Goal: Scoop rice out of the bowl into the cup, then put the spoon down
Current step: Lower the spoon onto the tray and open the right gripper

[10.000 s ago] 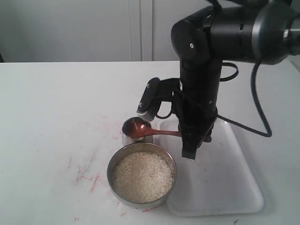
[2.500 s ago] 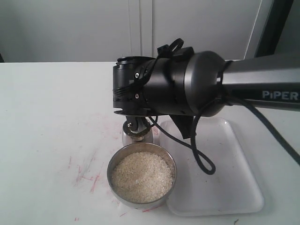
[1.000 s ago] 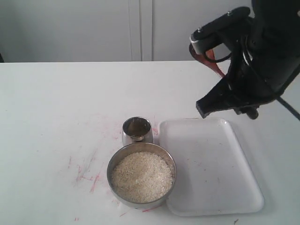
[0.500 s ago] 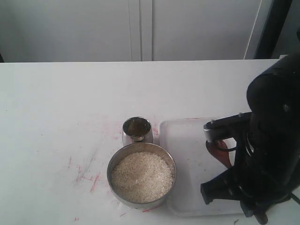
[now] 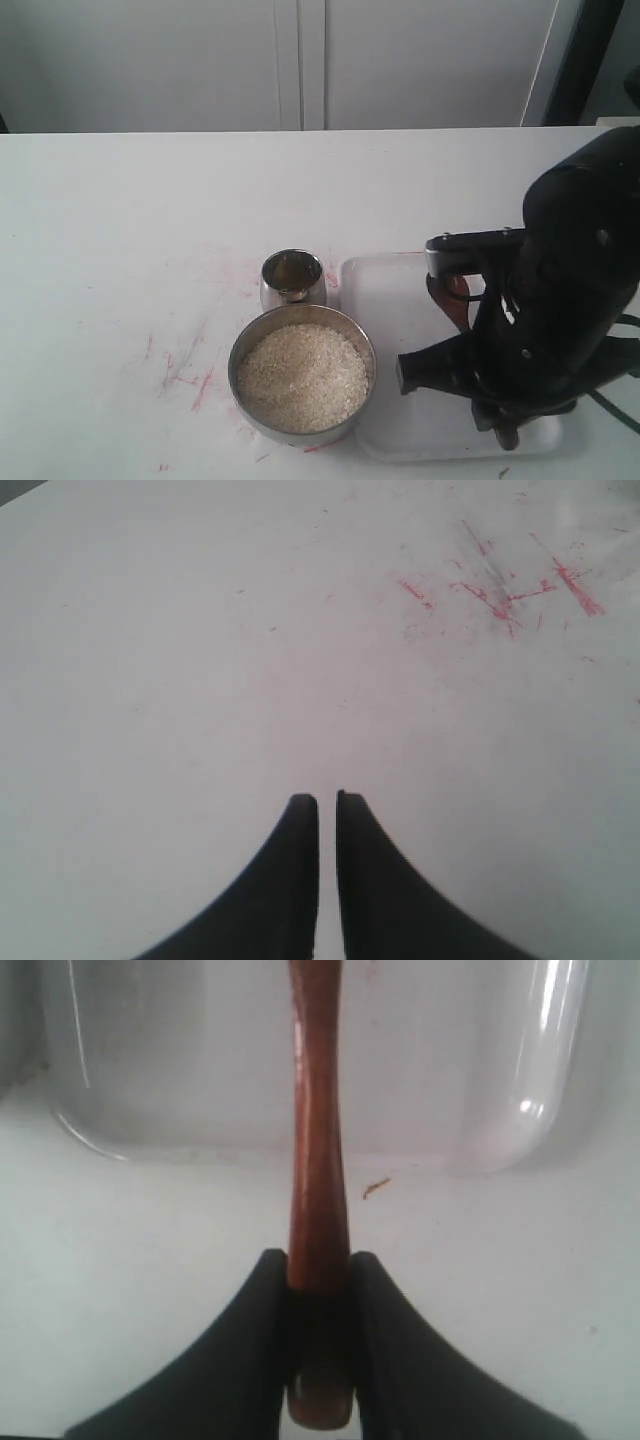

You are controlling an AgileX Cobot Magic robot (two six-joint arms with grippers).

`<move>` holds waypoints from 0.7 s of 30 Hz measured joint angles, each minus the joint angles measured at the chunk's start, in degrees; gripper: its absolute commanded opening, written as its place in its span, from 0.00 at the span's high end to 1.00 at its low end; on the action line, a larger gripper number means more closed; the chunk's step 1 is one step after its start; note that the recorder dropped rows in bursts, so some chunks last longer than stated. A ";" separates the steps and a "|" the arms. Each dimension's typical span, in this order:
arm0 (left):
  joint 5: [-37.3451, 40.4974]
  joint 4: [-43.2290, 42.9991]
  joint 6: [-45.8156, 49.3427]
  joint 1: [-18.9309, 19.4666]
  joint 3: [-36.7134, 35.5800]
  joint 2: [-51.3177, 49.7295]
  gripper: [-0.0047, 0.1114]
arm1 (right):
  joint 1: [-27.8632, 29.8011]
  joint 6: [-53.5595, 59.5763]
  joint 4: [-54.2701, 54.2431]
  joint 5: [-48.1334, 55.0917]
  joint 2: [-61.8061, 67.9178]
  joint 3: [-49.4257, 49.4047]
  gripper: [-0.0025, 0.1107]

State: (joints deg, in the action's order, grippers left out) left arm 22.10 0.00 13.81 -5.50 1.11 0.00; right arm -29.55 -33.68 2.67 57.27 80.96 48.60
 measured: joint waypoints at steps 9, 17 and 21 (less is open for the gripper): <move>0.00 0.00 0.00 0.00 0.00 0.00 0.84 | 3.92 -0.77 -0.12 -6.73 11.37 4.33 0.98; 0.00 0.00 0.00 0.00 0.00 0.00 0.84 | 4.30 -2.04 -0.23 -12.24 17.73 5.50 0.98; 0.00 0.00 0.00 0.00 0.00 0.00 0.84 | 4.30 -2.27 -0.23 -13.42 19.62 5.50 0.98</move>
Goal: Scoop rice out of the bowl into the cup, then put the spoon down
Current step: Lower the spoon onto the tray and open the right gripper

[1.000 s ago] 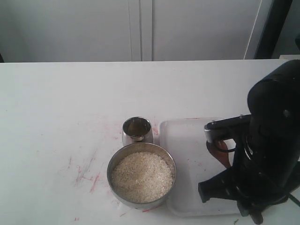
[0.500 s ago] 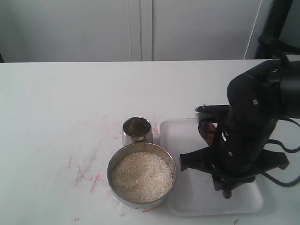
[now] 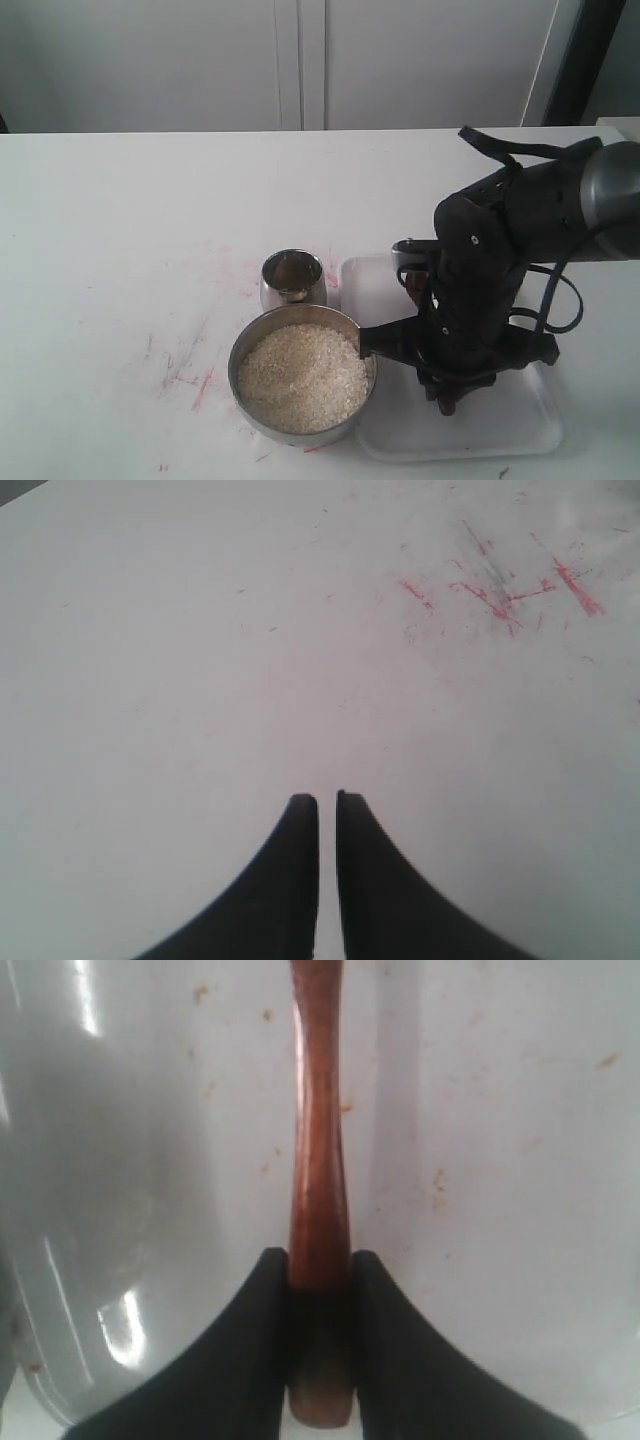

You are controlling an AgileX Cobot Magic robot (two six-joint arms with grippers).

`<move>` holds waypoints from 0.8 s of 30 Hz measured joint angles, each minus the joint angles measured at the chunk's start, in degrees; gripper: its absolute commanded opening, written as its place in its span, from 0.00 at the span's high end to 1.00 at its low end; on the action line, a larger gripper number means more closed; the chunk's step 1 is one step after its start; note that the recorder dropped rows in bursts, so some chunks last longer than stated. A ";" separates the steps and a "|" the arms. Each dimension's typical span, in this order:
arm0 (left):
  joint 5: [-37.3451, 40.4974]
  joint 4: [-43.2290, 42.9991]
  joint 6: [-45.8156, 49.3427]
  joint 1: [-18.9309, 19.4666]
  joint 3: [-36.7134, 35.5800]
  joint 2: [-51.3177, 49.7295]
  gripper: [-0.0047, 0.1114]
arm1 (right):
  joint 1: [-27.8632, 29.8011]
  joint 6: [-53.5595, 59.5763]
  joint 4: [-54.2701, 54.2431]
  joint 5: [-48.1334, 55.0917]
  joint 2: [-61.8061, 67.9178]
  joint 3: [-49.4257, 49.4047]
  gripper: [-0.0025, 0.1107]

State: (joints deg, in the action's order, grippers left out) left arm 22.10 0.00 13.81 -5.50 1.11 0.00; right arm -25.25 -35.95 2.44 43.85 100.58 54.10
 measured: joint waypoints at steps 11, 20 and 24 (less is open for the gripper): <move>0.00 0.00 0.00 0.00 0.00 0.00 0.84 | 0.00 0.00 0.11 -0.11 0.81 0.00 0.98; 0.00 0.00 0.00 0.00 0.00 0.00 0.84 | 0.00 0.00 0.11 -0.37 0.81 0.00 0.95; 0.00 0.00 0.00 0.00 0.00 0.00 0.84 | 0.00 0.00 0.11 -0.74 0.81 0.00 0.83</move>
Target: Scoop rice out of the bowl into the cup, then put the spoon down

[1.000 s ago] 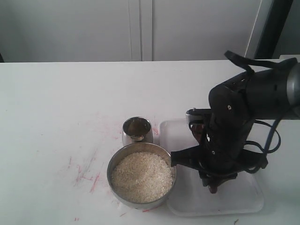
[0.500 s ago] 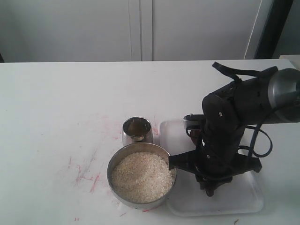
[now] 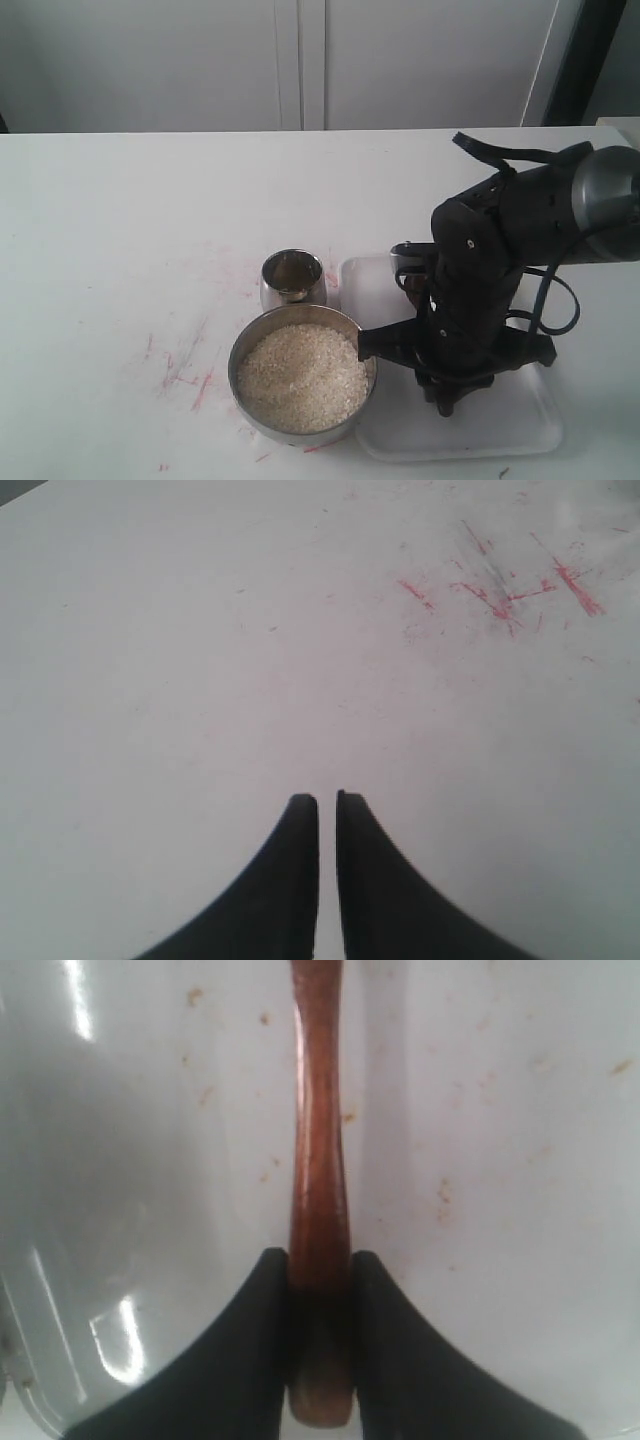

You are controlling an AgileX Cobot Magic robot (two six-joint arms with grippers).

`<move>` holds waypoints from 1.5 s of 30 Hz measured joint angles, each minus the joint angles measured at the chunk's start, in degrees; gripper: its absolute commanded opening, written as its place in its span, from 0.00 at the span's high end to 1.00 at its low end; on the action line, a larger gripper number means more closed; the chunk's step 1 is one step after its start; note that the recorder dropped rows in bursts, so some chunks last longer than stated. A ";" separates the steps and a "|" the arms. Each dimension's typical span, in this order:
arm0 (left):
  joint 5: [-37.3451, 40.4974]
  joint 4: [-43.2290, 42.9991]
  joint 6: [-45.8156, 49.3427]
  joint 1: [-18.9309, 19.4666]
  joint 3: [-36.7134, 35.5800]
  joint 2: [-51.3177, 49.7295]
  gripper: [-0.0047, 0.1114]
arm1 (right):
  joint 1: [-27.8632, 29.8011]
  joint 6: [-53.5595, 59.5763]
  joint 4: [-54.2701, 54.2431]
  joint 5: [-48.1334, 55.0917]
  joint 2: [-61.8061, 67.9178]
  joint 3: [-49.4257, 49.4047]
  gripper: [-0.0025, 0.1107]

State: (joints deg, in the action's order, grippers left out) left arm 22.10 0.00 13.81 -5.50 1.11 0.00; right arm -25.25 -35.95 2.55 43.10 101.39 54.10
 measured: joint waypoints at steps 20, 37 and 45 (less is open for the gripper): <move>0.00 0.00 0.00 0.00 0.00 0.00 0.84 | 0.00 3.28 0.45 7.43 -3.68 0.00 0.76; 0.00 0.00 0.00 0.00 0.00 0.00 0.84 | -8.14 8.22 1.61 25.56 -46.95 -5.35 0.76; 0.00 0.00 0.00 0.00 0.00 0.00 0.84 | -9.01 7.44 -5.42 26.71 -70.19 -10.93 0.97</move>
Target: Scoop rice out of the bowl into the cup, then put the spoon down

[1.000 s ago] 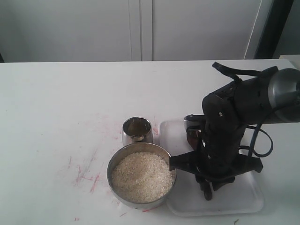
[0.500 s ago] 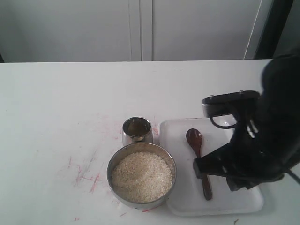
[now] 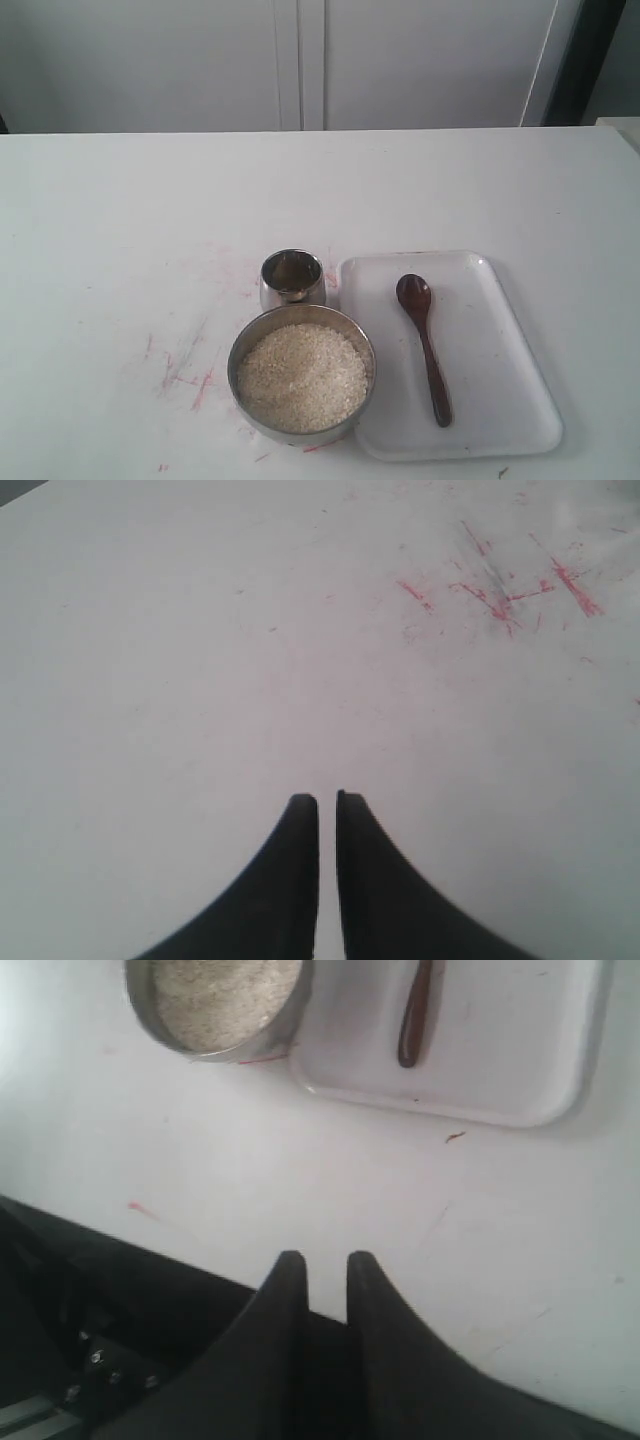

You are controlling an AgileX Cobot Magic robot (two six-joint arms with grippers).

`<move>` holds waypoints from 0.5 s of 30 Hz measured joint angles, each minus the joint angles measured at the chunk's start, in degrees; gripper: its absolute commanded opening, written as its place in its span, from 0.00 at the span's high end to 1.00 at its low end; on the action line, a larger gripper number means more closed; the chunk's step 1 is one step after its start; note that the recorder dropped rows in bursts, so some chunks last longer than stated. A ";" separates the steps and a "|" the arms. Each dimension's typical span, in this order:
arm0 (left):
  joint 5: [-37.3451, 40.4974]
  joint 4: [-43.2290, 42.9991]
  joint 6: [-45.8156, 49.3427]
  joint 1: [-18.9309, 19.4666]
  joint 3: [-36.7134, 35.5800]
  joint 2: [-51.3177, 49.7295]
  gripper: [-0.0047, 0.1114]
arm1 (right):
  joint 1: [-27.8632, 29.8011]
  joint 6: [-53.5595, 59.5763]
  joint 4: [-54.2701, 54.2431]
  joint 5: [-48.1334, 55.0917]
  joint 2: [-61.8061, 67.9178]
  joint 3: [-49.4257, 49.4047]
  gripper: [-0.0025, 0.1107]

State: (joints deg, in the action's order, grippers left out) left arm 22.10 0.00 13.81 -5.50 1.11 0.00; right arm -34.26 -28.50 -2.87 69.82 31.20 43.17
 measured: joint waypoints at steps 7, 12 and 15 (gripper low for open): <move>0.00 0.00 0.00 0.00 0.00 0.00 0.84 | 0.00 0.20 -3.04 0.41 -10.40 -3.98 0.98; 0.00 0.00 0.00 0.00 0.00 0.00 0.84 | 0.00 3.01 -3.32 0.45 -12.20 -4.42 0.98; 0.00 0.00 0.00 0.00 0.00 0.00 0.84 | 0.00 3.38 -3.32 0.45 -12.47 -4.42 0.98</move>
State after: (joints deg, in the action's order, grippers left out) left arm 22.10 0.00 13.81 -5.50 1.11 0.00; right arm -34.26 -25.12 -6.19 70.27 18.74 38.75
